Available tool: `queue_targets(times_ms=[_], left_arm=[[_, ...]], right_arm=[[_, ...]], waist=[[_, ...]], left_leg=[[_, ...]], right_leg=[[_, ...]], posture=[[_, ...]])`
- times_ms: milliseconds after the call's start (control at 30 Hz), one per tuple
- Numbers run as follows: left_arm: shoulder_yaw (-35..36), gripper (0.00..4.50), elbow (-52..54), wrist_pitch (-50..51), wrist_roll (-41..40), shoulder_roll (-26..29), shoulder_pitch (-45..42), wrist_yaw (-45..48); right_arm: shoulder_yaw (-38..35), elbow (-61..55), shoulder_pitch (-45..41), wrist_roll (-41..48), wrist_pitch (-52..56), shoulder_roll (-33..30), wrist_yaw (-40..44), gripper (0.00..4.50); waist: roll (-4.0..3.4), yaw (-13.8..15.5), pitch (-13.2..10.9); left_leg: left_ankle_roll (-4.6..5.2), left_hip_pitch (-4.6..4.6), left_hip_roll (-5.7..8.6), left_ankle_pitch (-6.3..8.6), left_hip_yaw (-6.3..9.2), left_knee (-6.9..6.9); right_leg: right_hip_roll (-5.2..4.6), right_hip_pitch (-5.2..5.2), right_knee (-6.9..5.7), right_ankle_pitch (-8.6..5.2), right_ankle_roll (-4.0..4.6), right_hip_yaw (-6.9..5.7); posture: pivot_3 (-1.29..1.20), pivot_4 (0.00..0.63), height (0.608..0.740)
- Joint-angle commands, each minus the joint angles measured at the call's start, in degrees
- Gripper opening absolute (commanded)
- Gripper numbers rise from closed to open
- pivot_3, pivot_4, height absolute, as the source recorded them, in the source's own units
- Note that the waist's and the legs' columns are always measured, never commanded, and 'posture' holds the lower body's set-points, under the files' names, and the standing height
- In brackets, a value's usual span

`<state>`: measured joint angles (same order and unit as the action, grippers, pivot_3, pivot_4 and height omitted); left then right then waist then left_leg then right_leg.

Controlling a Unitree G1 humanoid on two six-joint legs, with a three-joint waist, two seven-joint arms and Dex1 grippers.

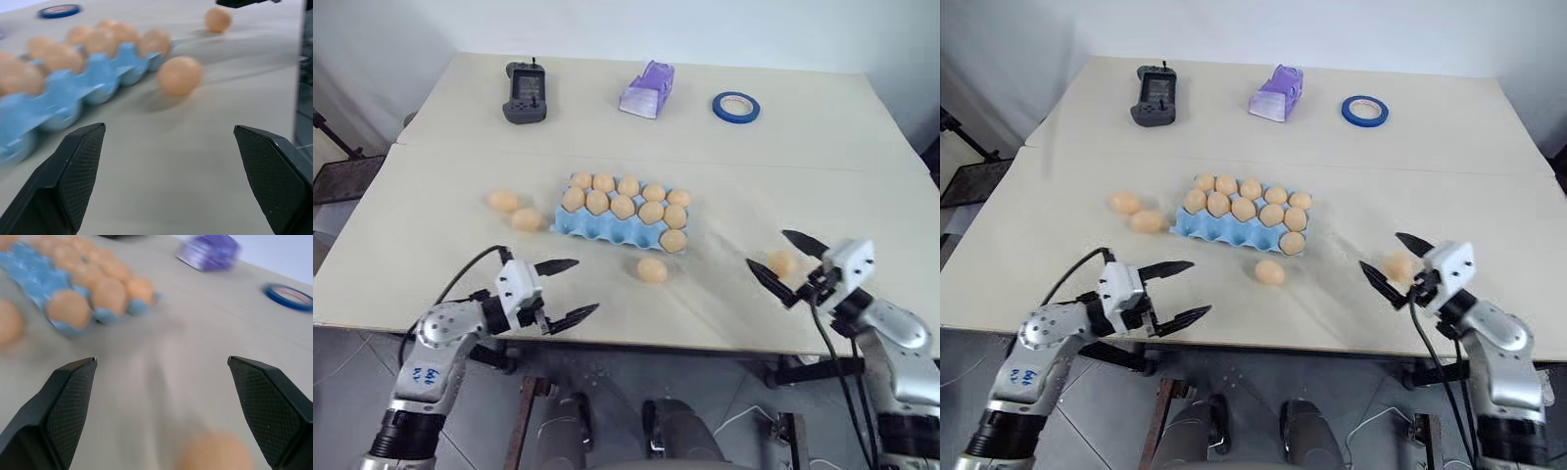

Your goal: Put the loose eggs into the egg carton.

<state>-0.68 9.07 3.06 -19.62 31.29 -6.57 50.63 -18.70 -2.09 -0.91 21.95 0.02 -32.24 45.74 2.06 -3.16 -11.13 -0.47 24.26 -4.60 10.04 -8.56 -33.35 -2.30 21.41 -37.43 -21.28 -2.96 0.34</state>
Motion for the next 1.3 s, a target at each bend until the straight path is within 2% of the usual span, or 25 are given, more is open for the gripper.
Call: queue_targets(times_ms=[33,200,333,500,800,1000,1067,1200,1300], left_arm=[[-2.42,4.48,-1.23,-0.86,1.28,-1.76,-2.76,0.33],[-5.30,4.48,-3.22,-1.20,2.61,-3.27,-5.52,1.63],[-5.41,4.48,-3.58,-1.51,2.60,-3.61,-6.04,2.09],[-4.61,4.48,-3.37,-2.40,2.37,-3.34,-5.24,2.25],[-1.51,4.48,-1.43,-2.70,1.89,-1.97,-2.36,1.22],[-0.20,4.50,-0.16,-2.23,1.86,-1.28,-1.37,0.65],[0.37,4.50,0.09,-2.16,1.83,-1.09,-1.11,0.21],[0.89,4.50,0.30,-2.31,1.76,-0.81,-0.09,-0.08],[1.77,4.50,0.64,-2.19,1.93,-0.81,1.29,-0.97]], right_arm=[[-4.69,-2.65,4.38,1.10,-1.34,-0.19,-1.96,4.50],[-7.18,-3.56,9.07,1.54,-1.05,1.75,-5.39,4.50],[-5.45,-4.42,9.10,1.49,-0.67,2.66,-5.91,4.50],[-2.64,-1.25,3.47,1.14,2.05,2.18,-6.01,4.50],[1.56,13.61,-7.95,-3.51,2.62,0.61,-5.88,4.50],[3.81,16.52,-10.41,-3.80,0.93,1.05,-3.19,2.48],[4.30,15.40,-11.49,-2.89,0.29,2.06,-2.46,1.98],[6.49,9.63,-13.23,0.77,2.63,3.22,1.28,1.85],[10.49,4.35,-16.44,1.42,6.83,5.29,0.46,1.85]], waist=[[-0.05,-0.14,0.03],[-0.09,-0.32,0.05],[-0.11,-0.32,0.06],[-0.12,-0.38,0.07],[-0.13,-0.01,0.07],[-0.15,-0.11,0.08],[-0.15,-0.29,0.08],[-0.16,-0.50,0.08],[-0.16,-0.78,0.08]], left_leg=[[0.00,-0.01,0.00,0.00,0.00,-0.02],[0.03,-0.07,0.00,-0.02,-0.01,-0.12],[0.04,-0.07,-0.01,-0.02,0.00,-0.16],[0.07,-0.08,0.00,-0.04,0.00,-0.20],[0.12,-0.04,0.01,-0.04,0.01,-0.22],[0.14,-0.04,0.01,-0.04,0.00,-0.24],[0.14,-0.04,0.01,-0.04,0.00,-0.28],[0.14,-0.05,-0.01,-0.05,-0.01,-0.28],[0.14,-0.05,-0.06,-0.05,-0.01,-0.28]], right_leg=[[0.00,0.00,-0.01,0.01,-0.02,0.02],[0.06,-0.04,-0.06,0.05,-0.10,0.08],[0.06,-0.06,-0.09,0.07,-0.12,0.08],[0.05,-0.07,-0.13,0.08,-0.14,0.08],[0.02,-0.04,-0.14,0.08,-0.13,0.06],[0.02,-0.05,-0.16,0.08,-0.14,0.07],[0.02,-0.06,-0.19,0.09,-0.15,0.08],[0.06,-0.03,-0.27,0.09,-0.16,0.09],[0.08,-0.01,-0.29,0.09,-0.16,0.09]], posture=[[0.00,0.150,0.740],[0.00,0.150,0.740],[0.00,0.150,0.740],[0.00,0.150,0.740],[0.00,0.150,0.740],[0.00,0.150,0.740],[0.00,0.150,0.740],[0.00,0.150,0.740],[0.00,0.150,0.740]])
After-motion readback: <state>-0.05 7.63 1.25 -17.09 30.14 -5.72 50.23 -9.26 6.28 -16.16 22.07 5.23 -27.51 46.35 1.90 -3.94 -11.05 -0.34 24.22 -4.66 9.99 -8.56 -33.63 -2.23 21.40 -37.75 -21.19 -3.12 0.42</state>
